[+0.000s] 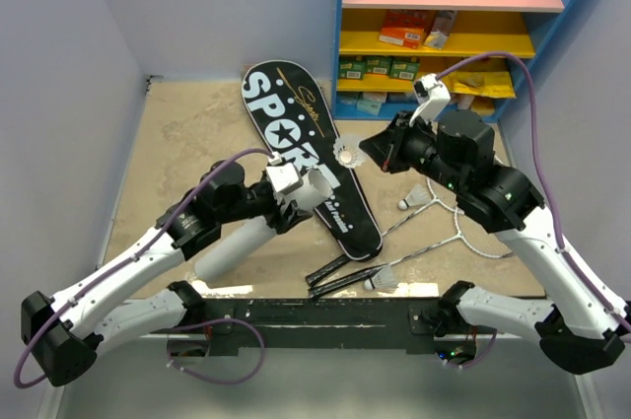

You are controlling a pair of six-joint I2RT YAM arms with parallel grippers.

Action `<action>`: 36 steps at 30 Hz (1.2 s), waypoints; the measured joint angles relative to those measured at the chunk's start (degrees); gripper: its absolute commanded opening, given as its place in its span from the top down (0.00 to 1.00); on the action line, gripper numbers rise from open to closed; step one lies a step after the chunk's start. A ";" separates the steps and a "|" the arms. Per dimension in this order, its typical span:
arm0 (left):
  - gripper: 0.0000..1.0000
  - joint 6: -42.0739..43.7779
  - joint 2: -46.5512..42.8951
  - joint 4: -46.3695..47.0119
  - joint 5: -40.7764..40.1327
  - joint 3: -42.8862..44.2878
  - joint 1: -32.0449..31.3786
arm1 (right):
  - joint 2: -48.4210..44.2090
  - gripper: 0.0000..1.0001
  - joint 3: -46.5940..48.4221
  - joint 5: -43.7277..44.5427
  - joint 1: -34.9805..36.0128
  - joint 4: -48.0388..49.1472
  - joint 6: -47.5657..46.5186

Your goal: Pack up the badminton gear

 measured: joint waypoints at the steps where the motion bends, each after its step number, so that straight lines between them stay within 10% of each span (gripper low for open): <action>1: 1.00 0.09 -0.63 0.04 1.05 -0.59 0.00 | -0.35 1.00 -0.55 -1.64 0.00 0.35 -0.07; 36: 0.99 1.22 -7.37 4.11 20.70 -4.20 0.00 | -4.90 1.00 -17.59 -30.18 5.46 11.41 3.23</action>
